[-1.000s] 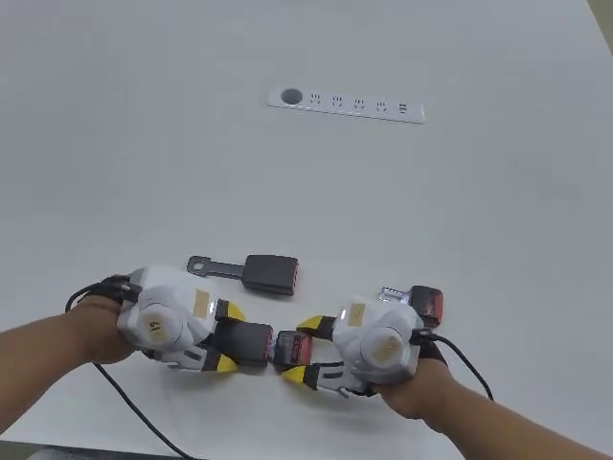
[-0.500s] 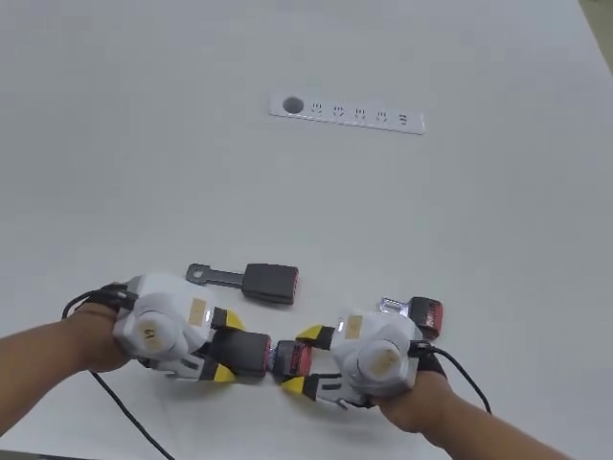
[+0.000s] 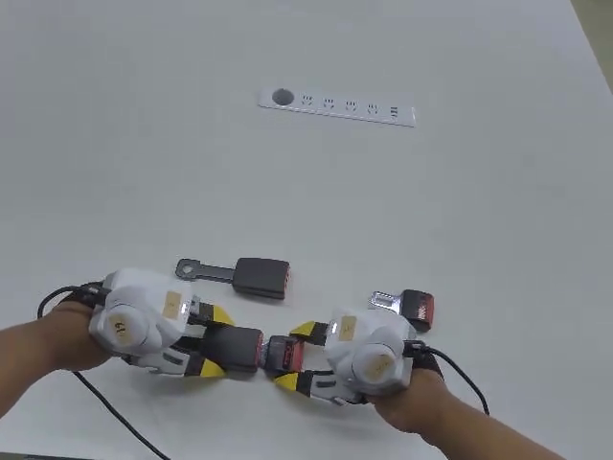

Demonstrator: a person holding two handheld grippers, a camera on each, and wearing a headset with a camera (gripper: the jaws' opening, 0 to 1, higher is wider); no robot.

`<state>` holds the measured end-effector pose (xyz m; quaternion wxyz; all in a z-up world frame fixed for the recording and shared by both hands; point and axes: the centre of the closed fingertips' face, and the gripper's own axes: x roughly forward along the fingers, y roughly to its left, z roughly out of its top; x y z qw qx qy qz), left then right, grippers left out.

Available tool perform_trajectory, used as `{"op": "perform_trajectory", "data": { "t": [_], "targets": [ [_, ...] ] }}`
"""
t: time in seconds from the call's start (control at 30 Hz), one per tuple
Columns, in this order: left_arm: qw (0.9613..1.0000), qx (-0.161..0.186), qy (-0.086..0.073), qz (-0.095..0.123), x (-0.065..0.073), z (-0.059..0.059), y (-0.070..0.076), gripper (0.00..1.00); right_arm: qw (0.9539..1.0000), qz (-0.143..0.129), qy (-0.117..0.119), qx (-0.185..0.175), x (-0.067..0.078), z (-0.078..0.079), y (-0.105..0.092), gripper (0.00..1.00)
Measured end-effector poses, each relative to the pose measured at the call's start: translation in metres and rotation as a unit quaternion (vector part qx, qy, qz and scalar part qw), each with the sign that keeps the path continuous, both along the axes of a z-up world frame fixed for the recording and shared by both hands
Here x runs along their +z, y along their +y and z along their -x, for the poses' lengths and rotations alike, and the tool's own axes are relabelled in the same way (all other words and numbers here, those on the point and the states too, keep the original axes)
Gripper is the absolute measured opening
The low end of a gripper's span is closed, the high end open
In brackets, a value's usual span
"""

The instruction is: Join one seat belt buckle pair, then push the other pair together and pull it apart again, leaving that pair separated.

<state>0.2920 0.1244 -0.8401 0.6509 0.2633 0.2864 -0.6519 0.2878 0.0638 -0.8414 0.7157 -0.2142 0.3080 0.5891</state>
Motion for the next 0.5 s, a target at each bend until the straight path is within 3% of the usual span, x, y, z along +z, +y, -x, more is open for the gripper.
{"op": "perform_trajectory", "data": {
  "t": [0.27,0.5],
  "targets": [
    [0.9999,0.006,0.005,0.008,0.0004,-0.0008,0.0003,0.33,0.9996,-0.019,-0.013,-0.018,0.0009,0.0010,-0.0001,0.33],
    [0.9999,0.006,0.007,0.012,0.0001,-0.0009,0.0006,0.33,0.9995,-0.024,-0.010,-0.019,0.0002,-0.0003,0.0011,0.33]
  ]
}}
